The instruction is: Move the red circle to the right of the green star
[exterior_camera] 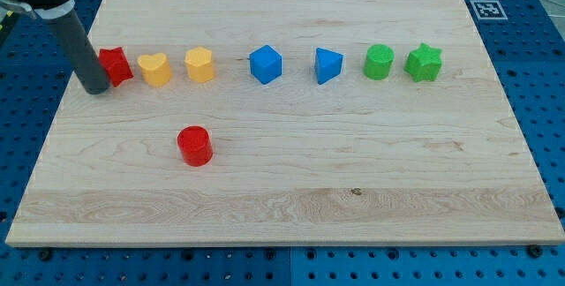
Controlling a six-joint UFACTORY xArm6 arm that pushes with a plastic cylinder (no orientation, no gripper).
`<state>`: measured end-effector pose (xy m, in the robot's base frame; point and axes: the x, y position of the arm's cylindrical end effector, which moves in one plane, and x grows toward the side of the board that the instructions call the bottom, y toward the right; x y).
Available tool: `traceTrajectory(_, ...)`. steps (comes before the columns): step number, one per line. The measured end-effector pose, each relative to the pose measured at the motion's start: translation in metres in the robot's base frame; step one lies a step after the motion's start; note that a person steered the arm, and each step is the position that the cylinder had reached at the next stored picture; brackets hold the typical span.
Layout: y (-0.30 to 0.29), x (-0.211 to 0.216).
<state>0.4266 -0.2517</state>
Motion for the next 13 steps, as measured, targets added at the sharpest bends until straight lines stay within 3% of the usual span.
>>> traceTrajectory(2,0.007,0.084)
traceTrajectory(3,0.035,0.093)
traceTrajectory(6,0.12,0.091)
traceTrajectory(9,0.243,0.098)
traceTrajectory(13,0.299,0.079)
